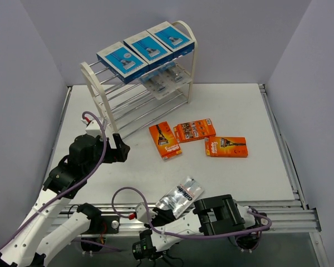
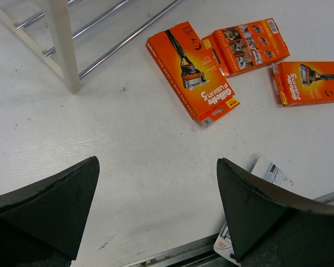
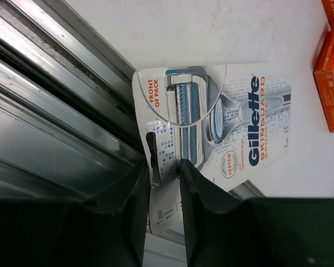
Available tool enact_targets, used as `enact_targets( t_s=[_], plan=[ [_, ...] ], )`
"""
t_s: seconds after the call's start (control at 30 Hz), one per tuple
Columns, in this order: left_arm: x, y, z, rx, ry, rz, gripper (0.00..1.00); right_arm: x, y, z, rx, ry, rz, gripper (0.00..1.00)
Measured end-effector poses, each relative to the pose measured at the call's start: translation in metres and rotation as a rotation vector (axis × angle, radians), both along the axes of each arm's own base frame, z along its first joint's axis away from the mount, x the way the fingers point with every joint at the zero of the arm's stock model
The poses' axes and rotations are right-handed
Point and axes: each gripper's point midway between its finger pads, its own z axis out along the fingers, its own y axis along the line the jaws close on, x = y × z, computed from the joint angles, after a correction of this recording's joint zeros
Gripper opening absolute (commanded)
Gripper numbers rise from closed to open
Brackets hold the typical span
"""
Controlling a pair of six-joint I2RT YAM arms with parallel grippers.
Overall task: Place and organize the shaving razors onto the shelf
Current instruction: Grab a shaving razor with the right arm
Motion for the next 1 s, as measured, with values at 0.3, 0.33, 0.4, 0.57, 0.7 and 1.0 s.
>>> enact_targets(
  t_s=[0.3,0.33,0.4,0.57,0.7,1.0],
  plan=[
    [-0.003,0.002,0.005,-0.011,-0.021,0.002,0.96,0.007,-0.008,0.023,-0.041,-0.061,-0.02,0.04],
    [-0.003,0.002,0.007,-0.013,-0.025,0.002,0.95,0.007,-0.007,0.027,-0.037,-0.068,-0.022,0.0],
    [-0.004,0.003,0.008,-0.015,-0.03,0.004,0.96,0.008,-0.003,0.034,-0.025,-0.077,-0.024,0.0],
    [-0.004,0.004,0.014,-0.016,-0.046,0.007,0.96,0.009,0.003,0.056,0.054,-0.083,-0.032,0.0],
    [-0.002,0.008,0.028,-0.006,-0.085,0.016,0.96,0.011,0.007,0.084,0.166,-0.068,-0.046,0.0],
    [0.002,0.035,0.053,0.094,-0.2,0.09,0.96,0.028,0.019,0.143,0.526,0.012,-0.086,0.0]
  ],
)
